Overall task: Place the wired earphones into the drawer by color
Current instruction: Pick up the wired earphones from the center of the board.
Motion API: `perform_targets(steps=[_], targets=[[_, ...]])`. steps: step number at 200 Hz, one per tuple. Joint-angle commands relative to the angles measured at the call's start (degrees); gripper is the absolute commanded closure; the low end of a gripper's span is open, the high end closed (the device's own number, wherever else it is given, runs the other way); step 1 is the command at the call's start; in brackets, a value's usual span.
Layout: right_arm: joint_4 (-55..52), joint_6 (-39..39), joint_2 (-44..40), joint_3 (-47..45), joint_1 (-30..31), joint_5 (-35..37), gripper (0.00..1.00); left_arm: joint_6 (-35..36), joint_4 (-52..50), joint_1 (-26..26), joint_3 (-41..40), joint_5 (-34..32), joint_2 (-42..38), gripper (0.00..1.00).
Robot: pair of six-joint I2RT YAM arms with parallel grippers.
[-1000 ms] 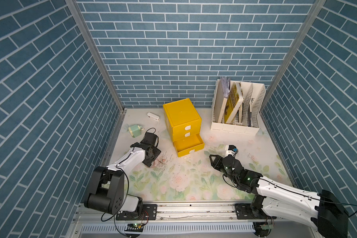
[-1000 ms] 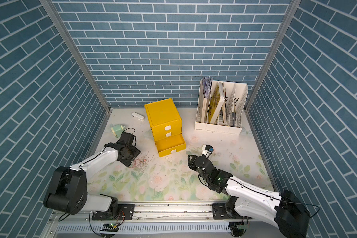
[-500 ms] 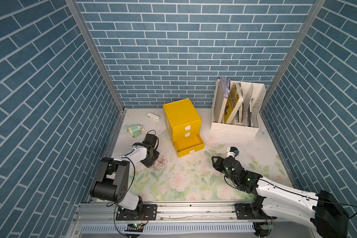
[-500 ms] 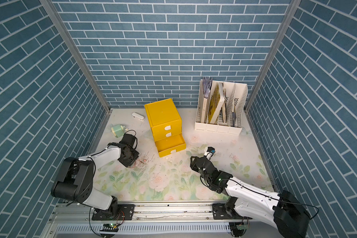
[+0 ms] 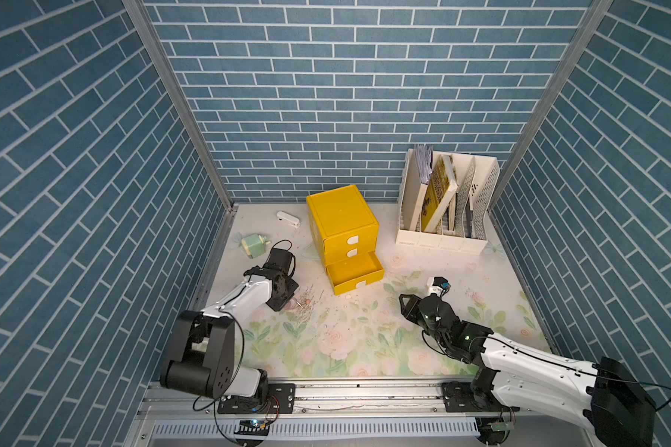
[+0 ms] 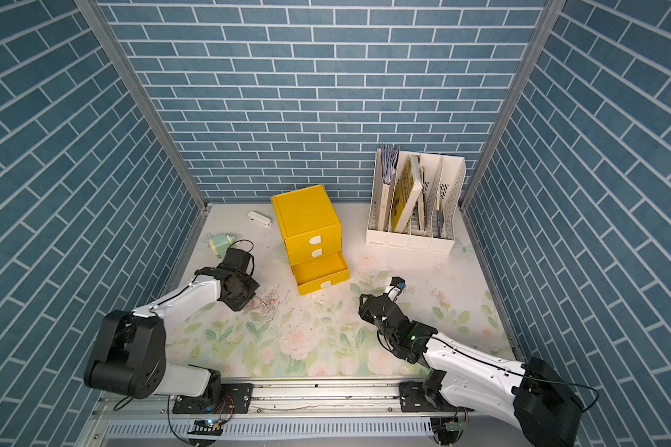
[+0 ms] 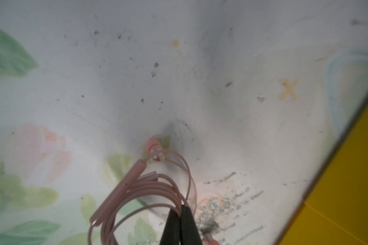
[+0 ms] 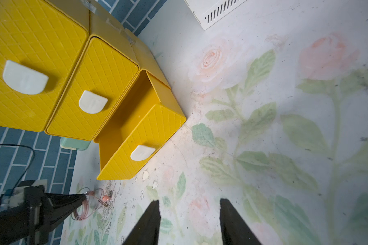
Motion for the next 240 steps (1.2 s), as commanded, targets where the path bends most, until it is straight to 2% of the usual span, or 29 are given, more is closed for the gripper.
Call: perform_targets(steps=[1, 21, 47, 76, 113, 151, 201, 240], targets=[[-0.6, -0.5, -0.11, -0.6, -0.26, 1.73, 0.52, 3.03, -4.09, -0.16, 3.64, 0.38, -7.58, 1.0], [-0.51, -0.63, 0.07, -0.55, -0.35, 1.82, 0.52, 4.62, -3.42, -0.84, 5.43, 2.86, -15.43, 1.0], [-0.77, -0.82, 0.11, -0.34, -0.37, 1.96, 0.52, 5.4, 3.09, -2.91, 4.67, 9.58, -24.68, 1.0], [-1.43, -0.95, -0.53, -0.25, -0.42, 2.43, 0.52, 6.11, 6.1, -10.08, 6.5, 9.27, -29.26, 0.99], [-2.35, -1.14, -0.95, -0.07, -0.45, 2.78, 0.52, 7.97, 5.56, -19.84, 13.44, 4.33, -28.07, 0.99], [-2.7, -1.3, -1.08, 0.01, -0.43, 2.95, 0.52, 8.9, 8.17, -26.39, 17.88, 2.66, -23.74, 0.99], [-3.54, -1.71, -1.56, 0.15, -0.52, 3.66, 0.52, 13.59, 11.84, -29.86, 22.6, 1.3, -16.67, 0.98], [-3.94, -2.19, -1.87, 0.01, -0.96, 3.63, 0.52, 17.94, 15.94, -30.27, 24.33, 3.48, -11.73, 0.98]])
